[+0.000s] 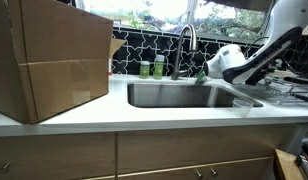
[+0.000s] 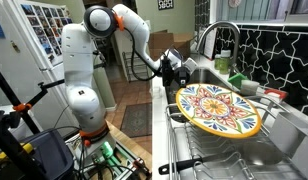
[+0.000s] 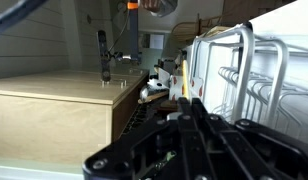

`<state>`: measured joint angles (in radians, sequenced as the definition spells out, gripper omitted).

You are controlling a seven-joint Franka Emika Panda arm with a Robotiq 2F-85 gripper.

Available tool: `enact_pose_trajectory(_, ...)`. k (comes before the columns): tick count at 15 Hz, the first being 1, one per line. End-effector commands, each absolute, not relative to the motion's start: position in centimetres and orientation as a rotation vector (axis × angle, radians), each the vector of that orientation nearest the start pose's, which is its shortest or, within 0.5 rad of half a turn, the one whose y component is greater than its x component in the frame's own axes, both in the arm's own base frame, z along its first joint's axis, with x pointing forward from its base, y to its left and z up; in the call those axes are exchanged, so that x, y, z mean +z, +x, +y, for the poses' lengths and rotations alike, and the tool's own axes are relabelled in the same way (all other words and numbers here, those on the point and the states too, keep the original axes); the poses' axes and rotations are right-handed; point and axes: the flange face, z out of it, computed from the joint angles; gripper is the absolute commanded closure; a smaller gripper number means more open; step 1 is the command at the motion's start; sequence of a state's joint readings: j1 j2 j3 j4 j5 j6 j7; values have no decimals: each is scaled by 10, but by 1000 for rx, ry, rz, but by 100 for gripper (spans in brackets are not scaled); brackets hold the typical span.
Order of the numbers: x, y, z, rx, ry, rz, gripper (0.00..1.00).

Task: Rinse the plate in the sink and put it on the dish rack

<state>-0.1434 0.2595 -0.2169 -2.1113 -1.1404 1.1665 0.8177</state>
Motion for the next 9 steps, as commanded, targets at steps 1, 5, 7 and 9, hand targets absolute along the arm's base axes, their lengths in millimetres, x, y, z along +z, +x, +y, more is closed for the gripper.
enact_pose_trajectory(1, 341, 382, -288, -684, 1418, -696, 98)
enact_pose_trajectory(5, 334, 375, -297, -631, 1435, -738, 98)
enact_pose_trajectory(7, 332, 372, -300, -605, 1454, -751, 98)
enact_pose_trajectory(9, 329, 369, -303, -590, 1471, -758, 98)
